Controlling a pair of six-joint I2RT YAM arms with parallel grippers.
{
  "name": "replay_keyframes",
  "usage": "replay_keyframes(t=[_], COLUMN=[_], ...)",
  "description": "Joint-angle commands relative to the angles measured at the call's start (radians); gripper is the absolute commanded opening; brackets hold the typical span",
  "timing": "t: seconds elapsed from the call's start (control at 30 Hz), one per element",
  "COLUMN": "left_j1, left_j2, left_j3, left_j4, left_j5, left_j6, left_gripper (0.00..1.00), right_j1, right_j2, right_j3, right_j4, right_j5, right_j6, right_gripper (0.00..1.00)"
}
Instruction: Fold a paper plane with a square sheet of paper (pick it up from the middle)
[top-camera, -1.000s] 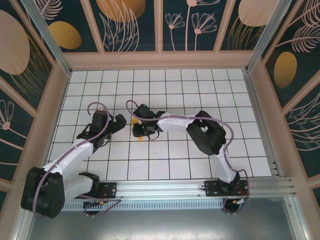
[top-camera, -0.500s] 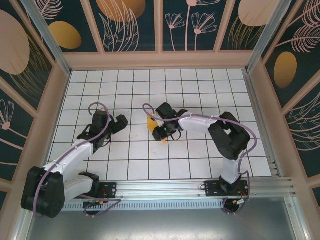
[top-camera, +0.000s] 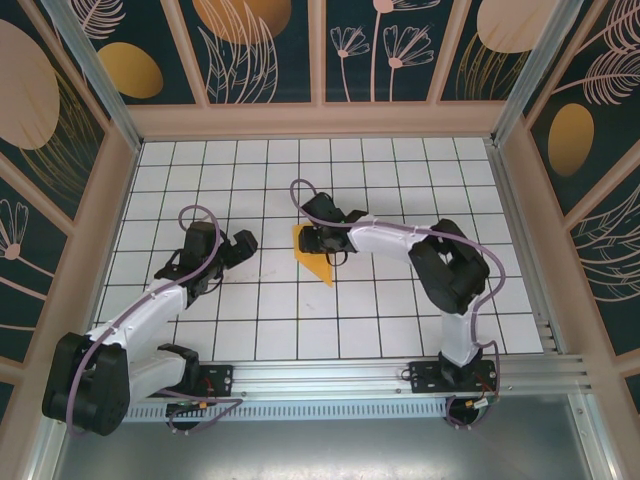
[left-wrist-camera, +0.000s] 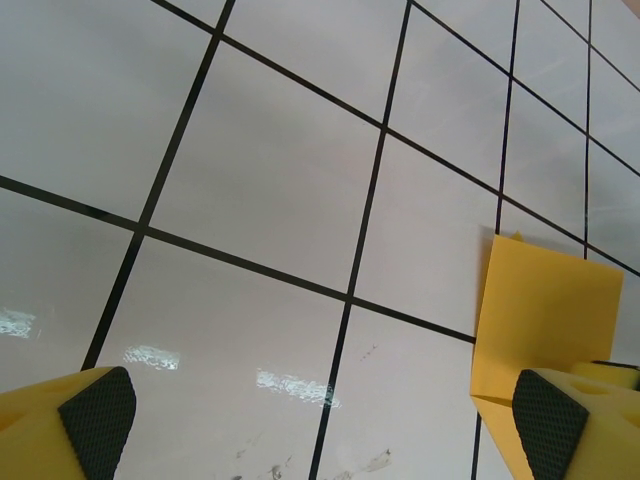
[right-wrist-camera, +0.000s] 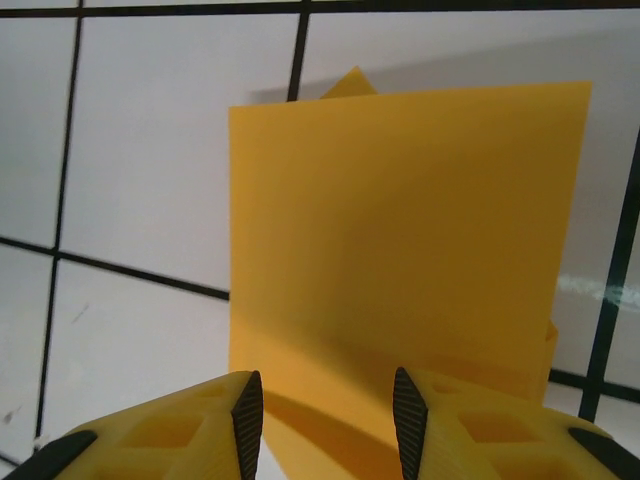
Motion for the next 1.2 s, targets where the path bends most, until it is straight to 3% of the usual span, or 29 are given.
replay_keyframes(t=[0.0, 0.2, 0.47, 0.57, 0.77, 0.97, 1.17], left_j1=[0.008, 0.008, 0.008, 0.008, 0.007, 0.006, -0.002], left_j2=[0.003, 0.010, 0.015, 0.013, 0.015, 0.029, 0.032], left_j3=[-0.017, -0.022, -0.025, -0.029, -0.045, -0.083, -0.111], left_j4=[0.036, 0.054, 0.066, 0.079, 0.113, 0.209, 0.238], left_j5=[0.031, 0.064, 0.092, 0.107, 0.142, 0.233, 0.263], left_j6=[0.004, 0.006, 0.010, 0.005, -0.013, -0.077, -0.095], left_gripper=[0.99, 0.99, 0.99, 0.99, 0.98, 0.99, 0.98], right_j1=[-0.002, -0.006, -0.005, -0.029, -0.039, -0.041, -0.041], right_j2=[0.038, 0.110, 0.117, 0.053, -0.142, -0.210, -0.188], right_j3=[0.050, 0.078, 0.078, 0.073, -0.017, -0.157, -0.206], right_j4=[-0.045, -0.053, -0.007, 0.017, 0.047, 0.078, 0.119], right_j5=[0.069, 0.007, -0.263, -0.267, -0.144, -0.308, -0.353], right_j6=[0.040, -0.028, -0.157, -0.127, -0.117, -0.075, -0.051], right_gripper=[0.43, 0.43, 0.42, 0.42, 0.43, 0.34, 0.25])
